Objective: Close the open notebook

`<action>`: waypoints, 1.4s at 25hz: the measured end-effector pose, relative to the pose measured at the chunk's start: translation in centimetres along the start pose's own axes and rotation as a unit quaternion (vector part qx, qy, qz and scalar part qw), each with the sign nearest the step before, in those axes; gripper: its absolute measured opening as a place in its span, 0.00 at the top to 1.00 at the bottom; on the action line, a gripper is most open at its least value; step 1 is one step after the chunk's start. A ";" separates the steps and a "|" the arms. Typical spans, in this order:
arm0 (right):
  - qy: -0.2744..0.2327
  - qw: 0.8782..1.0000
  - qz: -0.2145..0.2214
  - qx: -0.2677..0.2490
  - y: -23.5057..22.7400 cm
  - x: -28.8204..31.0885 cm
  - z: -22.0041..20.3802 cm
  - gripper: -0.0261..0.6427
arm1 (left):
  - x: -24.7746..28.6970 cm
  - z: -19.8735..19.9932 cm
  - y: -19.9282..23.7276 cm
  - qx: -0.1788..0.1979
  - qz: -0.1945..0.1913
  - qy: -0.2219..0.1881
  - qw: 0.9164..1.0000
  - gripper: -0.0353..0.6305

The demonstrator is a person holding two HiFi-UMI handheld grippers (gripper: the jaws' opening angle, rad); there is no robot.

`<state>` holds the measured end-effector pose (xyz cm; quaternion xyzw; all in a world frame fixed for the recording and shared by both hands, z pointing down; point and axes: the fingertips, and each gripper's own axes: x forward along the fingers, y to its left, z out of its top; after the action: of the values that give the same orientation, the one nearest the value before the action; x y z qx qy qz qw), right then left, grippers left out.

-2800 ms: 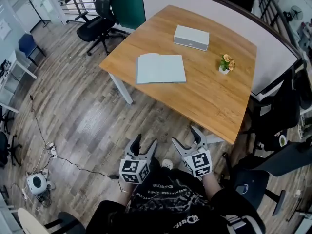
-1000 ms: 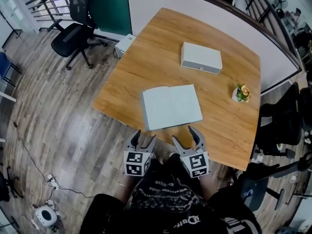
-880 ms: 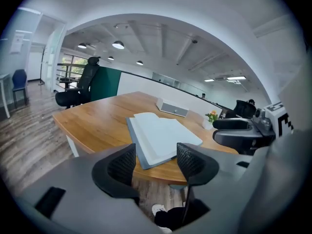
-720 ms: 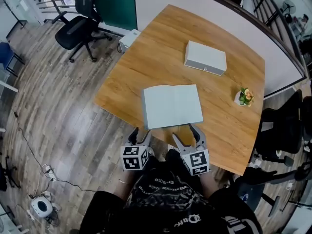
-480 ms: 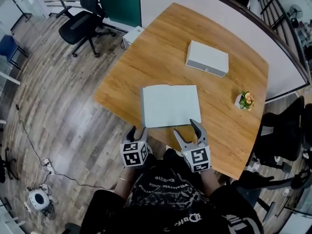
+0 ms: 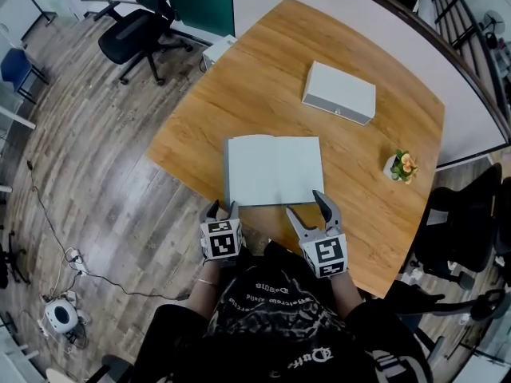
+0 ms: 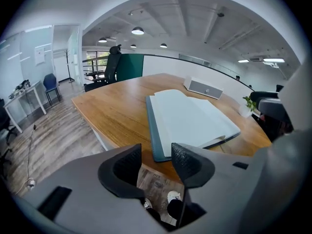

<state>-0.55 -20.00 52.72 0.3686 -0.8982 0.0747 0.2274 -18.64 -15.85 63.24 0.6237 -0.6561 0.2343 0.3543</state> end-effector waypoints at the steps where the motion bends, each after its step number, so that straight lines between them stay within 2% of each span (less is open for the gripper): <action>1: 0.000 1.000 0.000 0.000 -0.1 0.0 -0.1 0.52 | 0.0 0.0 -0.1 0.002 0.004 0.001 1.000 0.63; 4: 0.002 1.000 0.001 -0.001 0.0 0.0 -0.3 0.52 | 0.1 0.0 -0.3 -0.001 0.008 0.017 1.000 0.63; 6: 0.006 1.000 0.003 -0.001 0.0 0.1 -0.6 0.53 | 0.2 0.0 -0.4 -0.009 0.005 0.034 0.999 0.68; 10: 0.013 1.000 0.010 -0.004 0.3 0.2 -1.0 0.54 | 0.3 0.0 -0.4 -0.026 -0.010 0.048 0.998 0.71; 11: 0.012 1.000 0.012 -0.006 0.4 0.3 -1.0 0.54 | 0.3 0.0 -0.5 -0.034 -0.018 0.049 0.998 0.78; 12: 0.012 1.000 0.013 -0.008 0.5 0.4 -0.9 0.54 | 0.3 0.1 -0.5 -0.043 -0.024 0.048 0.998 0.80; 13: 0.011 1.000 0.015 -0.009 0.7 0.5 -0.8 0.54 | 0.3 0.2 -0.4 -0.051 -0.028 0.048 0.997 0.90; 18: 0.014 1.000 0.021 -0.012 0.7 0.5 -0.8 0.55 | 0.2 0.4 -0.4 -0.056 -0.045 0.046 0.996 0.90; 23: 0.016 0.999 0.023 -0.015 0.8 0.4 -1.0 0.56 | -0.6 1.0 -0.6 -0.055 -0.041 0.022 0.997 0.91; 35: 0.022 1.000 0.013 -0.019 0.2 -0.4 -1.8 0.56 | -3.3 3.7 -1.6 -0.066 -0.084 -0.028 0.994 0.91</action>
<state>0.26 -19.08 54.14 0.3509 -0.8991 0.0688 0.2526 -17.82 -16.59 58.18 0.6585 -0.6252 0.1423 0.3941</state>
